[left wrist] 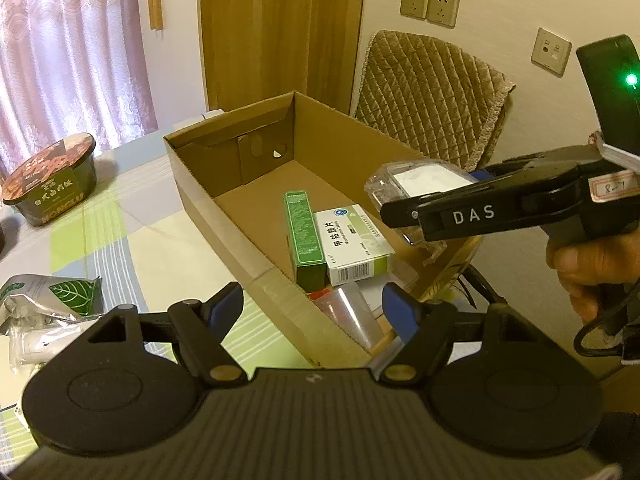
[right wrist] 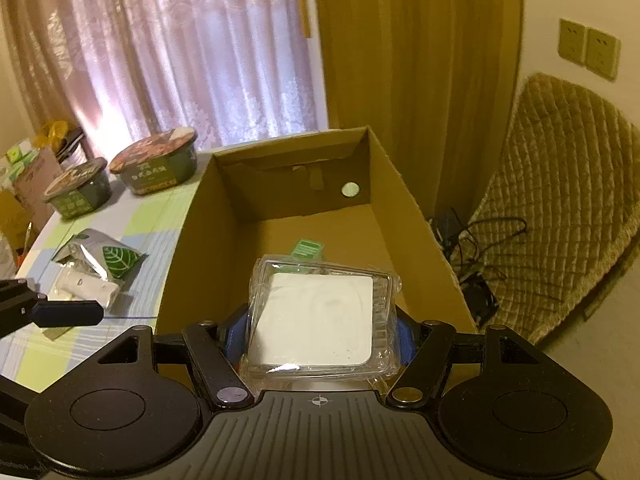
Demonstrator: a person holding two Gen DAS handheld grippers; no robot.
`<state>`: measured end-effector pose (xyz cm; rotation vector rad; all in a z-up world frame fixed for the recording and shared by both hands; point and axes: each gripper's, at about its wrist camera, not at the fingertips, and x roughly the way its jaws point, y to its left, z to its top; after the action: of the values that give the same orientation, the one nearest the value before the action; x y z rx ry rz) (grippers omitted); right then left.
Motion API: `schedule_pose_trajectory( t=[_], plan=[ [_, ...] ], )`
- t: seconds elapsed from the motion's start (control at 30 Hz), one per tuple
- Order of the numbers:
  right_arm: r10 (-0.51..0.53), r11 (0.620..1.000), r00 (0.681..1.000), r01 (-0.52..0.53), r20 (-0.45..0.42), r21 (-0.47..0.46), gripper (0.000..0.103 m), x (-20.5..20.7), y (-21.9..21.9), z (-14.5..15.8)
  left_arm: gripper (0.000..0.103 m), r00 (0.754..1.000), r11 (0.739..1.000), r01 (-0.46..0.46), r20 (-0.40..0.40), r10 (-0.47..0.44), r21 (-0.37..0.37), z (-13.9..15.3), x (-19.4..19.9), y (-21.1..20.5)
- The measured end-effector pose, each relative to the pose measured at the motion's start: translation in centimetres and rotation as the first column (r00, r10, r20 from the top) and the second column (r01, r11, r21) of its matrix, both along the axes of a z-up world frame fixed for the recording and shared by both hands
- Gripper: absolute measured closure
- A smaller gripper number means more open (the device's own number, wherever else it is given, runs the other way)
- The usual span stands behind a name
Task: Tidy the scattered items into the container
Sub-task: 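Open the right tool over the box while the left tool releases the clear cup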
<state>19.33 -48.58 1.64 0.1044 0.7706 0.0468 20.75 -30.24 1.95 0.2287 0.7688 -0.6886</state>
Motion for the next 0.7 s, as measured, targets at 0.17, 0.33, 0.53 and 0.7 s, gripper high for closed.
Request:
schedule_pose_trajectory(
  t=[0.17, 0.33, 0.53, 0.7],
  plan=[
    [0.009, 1.000, 1.000, -0.009, 0.019, 0.002, 0.015, 0.1, 0.2, 0.1, 0.030, 1.000, 1.000, -0.013, -0.010, 0.013, -0.001, -0.3, 0.0, 0.8],
    [0.005, 1.000, 1.000, -0.005, 0.010, 0.007, 0.015, 0.1, 0.2, 0.2, 0.030, 1.000, 1.000, -0.023, -0.017, 0.023, 0.000, -0.4, -0.1, 1.4],
    [0.003, 1.000, 1.000, -0.003, 0.011, 0.007, 0.015, -0.2, 0.6, 0.3, 0.030, 1.000, 1.000, -0.026, -0.017, 0.026, -0.002, -0.4, -0.3, 1.9],
    [0.007, 1.000, 1.000, -0.007, 0.012, 0.006, 0.015, -0.7, 1.1, 0.7, 0.030, 0.999, 0.999, -0.038, -0.016, 0.038, -0.007, -0.1, -0.6, 2.7]
  ],
)
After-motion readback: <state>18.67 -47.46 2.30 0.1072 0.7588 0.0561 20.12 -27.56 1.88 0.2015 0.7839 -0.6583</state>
